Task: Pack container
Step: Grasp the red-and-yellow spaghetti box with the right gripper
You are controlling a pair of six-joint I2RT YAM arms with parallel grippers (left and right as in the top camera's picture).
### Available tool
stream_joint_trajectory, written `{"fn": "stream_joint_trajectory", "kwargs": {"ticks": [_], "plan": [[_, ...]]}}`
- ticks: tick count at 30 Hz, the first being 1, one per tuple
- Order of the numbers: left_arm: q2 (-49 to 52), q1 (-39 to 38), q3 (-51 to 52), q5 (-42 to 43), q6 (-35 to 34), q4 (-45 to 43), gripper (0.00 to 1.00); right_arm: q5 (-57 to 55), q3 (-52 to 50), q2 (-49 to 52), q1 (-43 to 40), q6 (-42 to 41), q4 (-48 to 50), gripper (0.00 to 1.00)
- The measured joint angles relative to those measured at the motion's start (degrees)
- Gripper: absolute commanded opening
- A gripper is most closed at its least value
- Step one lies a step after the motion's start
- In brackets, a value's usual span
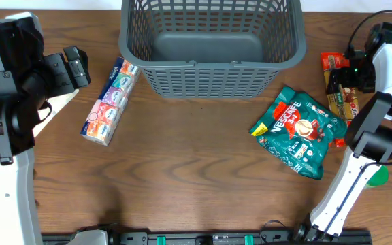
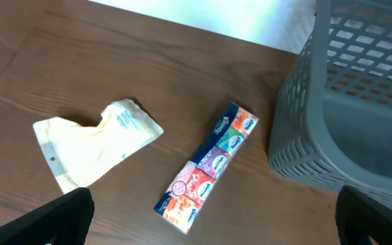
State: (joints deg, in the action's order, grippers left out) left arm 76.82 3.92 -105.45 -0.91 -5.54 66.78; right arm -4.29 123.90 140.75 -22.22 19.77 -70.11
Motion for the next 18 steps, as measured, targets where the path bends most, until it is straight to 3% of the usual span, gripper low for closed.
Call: {"fn": "stream_joint_trajectory", "kwargs": {"ticks": [14, 16, 18], "plan": [[0.02, 3.34, 0.00, -3.85, 0.02, -1.18, 0.99, 0.96, -0.66, 1.92, 1.42, -0.07, 3.48, 0.99], [0.09, 3.48, 0.00, -3.89, 0.02, -1.20, 0.99, 1.29, -0.90, 1.92, 1.42, -0.07, 4.20, 0.91], [0.26, 3.48, 0.00, -3.98, 0.02, -1.20, 0.99, 2.03, -1.57, 1.70, 1.44, -0.13, 5.16, 0.74]]}}
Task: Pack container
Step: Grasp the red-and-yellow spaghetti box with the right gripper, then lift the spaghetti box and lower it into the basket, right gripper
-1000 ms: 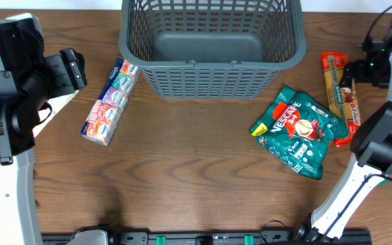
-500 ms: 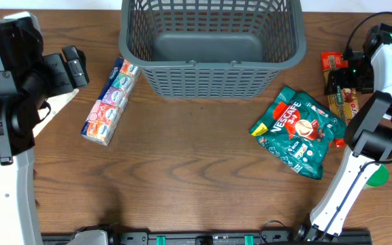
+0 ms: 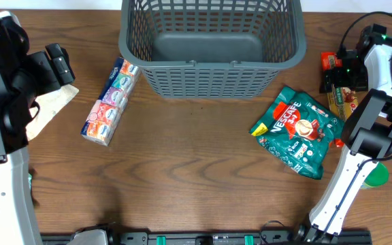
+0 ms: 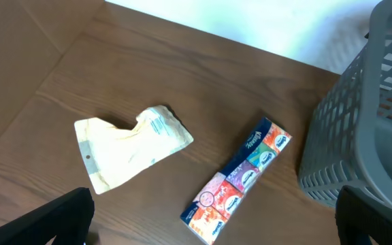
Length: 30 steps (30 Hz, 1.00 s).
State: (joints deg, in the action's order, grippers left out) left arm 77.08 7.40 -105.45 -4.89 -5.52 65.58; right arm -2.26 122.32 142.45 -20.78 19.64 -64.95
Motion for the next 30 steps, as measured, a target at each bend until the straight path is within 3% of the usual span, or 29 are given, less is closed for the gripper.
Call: {"fn": "stream_joint_trajectory", "kwargs": {"ticks": [3, 4, 5, 6, 21, 25, 30], "plan": [[0.59, 0.00, 0.00, -0.02, 0.00, 0.00, 0.99, 1.01, -1.62, -0.68, 0.00, 0.02, 1.36, 0.44], [0.83, 0.00, 0.00, -0.02, 0.00, 0.00, 0.99, 1.16, -2.10, -0.90, 0.02, -0.11, 1.62, 0.31], [1.03, 0.00, 0.00, -0.02, 0.00, 0.00, 0.99, 1.36, -2.58, -1.16, 0.02, 0.09, 1.84, 0.09], [1.22, 0.00, 0.00, -0.02, 0.00, 0.00, 0.99, 1.53, -2.73, -1.29, 0.02, 0.00, 1.84, 0.01], [1.46, 0.00, 0.00, -0.02, 0.02, 0.00, 0.99, 1.46, -2.12, -6.03, 0.02, -5.55, -3.06, 0.01], [1.46, 0.00, 0.00, -0.02, 0.00, 0.00, 0.99, 1.42, -0.07, -12.57, 0.02, -7.80, -3.41, 0.01], [1.46, 0.00, 0.00, -0.02, 0.00, 0.24, 0.99, 2.16, 4.98, -27.78, 0.28, -11.72, -3.45, 0.01]]}}
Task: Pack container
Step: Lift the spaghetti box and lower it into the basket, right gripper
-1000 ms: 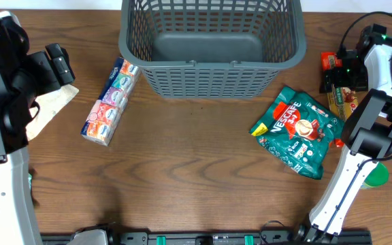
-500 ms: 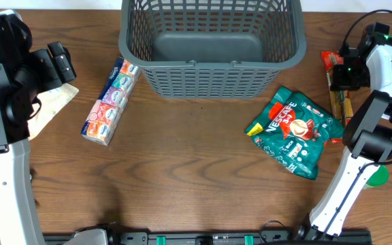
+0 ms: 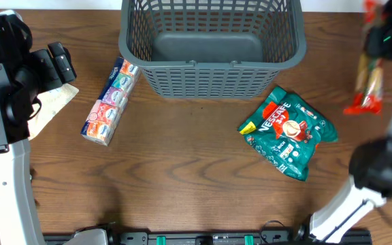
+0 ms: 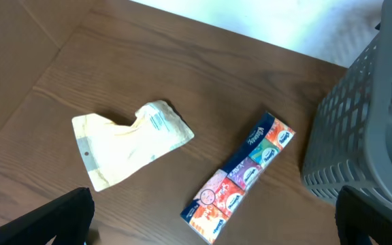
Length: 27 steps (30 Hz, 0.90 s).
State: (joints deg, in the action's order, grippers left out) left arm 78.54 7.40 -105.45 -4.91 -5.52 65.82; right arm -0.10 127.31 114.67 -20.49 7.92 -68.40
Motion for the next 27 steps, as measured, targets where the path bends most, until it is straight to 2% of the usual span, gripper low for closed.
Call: {"fn": "stream_joint_trajectory", "kwargs": {"ticks": [5, 10, 16, 21, 27], "plan": [[0.00, 0.00, 0.00, 0.00, 0.00, 0.17, 0.99, 0.52, 4.79, -14.32, 3.45, 1.11, 0.63, 0.01], [0.00, 0.00, 0.00, 0.00, 0.00, 0.63, 0.99, 7.45, 6.95, -20.65, 13.18, 12.72, 2.05, 0.01], [0.00, 0.00, 0.00, 0.52, 0.02, 1.97, 0.99, 12.61, 6.91, -18.27, 26.64, 25.64, 11.08, 0.01], [0.00, 0.00, 0.00, 1.11, 0.02, 2.34, 0.99, 13.53, 6.88, -14.25, 33.00, 31.30, 19.37, 0.01], [0.00, 0.00, 0.00, 1.51, 0.00, 2.56, 0.99, 13.73, 6.88, -7.17, 38.77, 39.54, 20.41, 0.01]]}}
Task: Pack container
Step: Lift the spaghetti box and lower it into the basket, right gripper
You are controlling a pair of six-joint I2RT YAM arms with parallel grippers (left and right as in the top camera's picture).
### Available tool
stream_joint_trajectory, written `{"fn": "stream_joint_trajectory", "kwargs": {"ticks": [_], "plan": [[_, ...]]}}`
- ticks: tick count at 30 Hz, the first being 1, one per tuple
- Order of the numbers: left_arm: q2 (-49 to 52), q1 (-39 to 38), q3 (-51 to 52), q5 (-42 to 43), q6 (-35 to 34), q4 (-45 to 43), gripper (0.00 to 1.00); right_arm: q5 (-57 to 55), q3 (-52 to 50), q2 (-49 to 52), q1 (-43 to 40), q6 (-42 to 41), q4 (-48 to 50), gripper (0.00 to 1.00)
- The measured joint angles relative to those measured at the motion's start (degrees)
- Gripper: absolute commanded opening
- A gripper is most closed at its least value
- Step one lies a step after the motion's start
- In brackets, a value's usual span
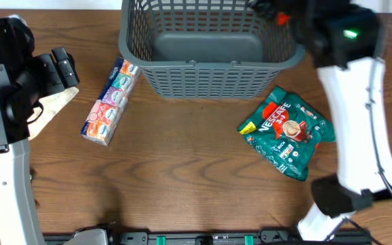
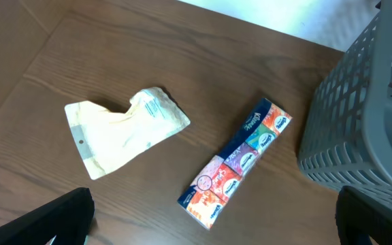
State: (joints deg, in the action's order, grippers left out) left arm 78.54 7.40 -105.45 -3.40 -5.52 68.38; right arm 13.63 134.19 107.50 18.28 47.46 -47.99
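Observation:
The grey plastic basket (image 1: 209,47) stands at the back middle, and its wall (image 2: 359,122) shows at the right of the left wrist view. My right gripper (image 1: 278,12) is over the basket's back right corner; only a red tip of the packet (image 1: 282,19) in it shows. A green Nescafe bag (image 1: 288,131) lies right of the basket. The colourful tissue pack (image 1: 109,102) (image 2: 237,162) and a cream pouch (image 2: 124,138) (image 1: 50,109) lie to the left. My left gripper (image 2: 216,212) hangs open above them, holding nothing.
The white right arm (image 1: 352,102) reaches from the front right across the table to the basket, passing beside the Nescafe bag. The left arm's body (image 1: 5,75) covers the table's left edge and part of the cream pouch.
My right gripper, which was at the far right edge with the red and yellow packet hanging from it, is now over the basket's back right corner. The left gripper has barely shifted.
My right gripper was down on the red and yellow packets at the table's right edge. Then it held one lifted there, and the Nescafe bag lay slightly further left. Now it is over the basket. My left gripper stayed open above the tissue pack and pouch throughout.

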Motion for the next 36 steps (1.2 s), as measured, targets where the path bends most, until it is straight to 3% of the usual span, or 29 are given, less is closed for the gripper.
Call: {"fn": "stream_joint_trajectory", "kwargs": {"ticks": [14, 15, 16, 17, 25, 31, 36], "plan": [[0.00, 0.00, 0.00, 0.02, 0.00, 0.00, 0.99, -0.87, -0.76, 23.04, 3.32, 5.79, -10.86, 0.03], [0.00, 0.00, 0.00, 0.02, 0.00, 0.00, 0.99, -1.14, -0.79, 23.65, 3.34, 5.84, -11.13, 0.20], [0.00, 0.00, 0.00, 0.02, 0.00, 0.00, 0.99, -1.42, -0.83, 24.30, 3.34, 5.77, -11.26, 0.81], [0.00, 0.00, 0.00, 0.02, 0.00, 0.02, 0.98, -1.64, -0.87, 24.55, 3.34, 5.64, -11.26, 0.99], [0.02, 0.00, 0.00, 0.07, 0.00, 0.02, 0.99, -1.88, -0.09, 20.96, 3.21, 0.79, -9.14, 0.99], [0.02, 0.00, 0.00, 0.02, 0.42, 0.02, 0.99, -3.43, 5.09, 14.34, 0.57, -12.81, -6.38, 0.99], [0.02, 0.00, 0.00, 0.02, 1.49, 0.02, 0.99, -8.66, 12.41, 4.13, -8.48, -27.45, -11.69, 0.99]]}}
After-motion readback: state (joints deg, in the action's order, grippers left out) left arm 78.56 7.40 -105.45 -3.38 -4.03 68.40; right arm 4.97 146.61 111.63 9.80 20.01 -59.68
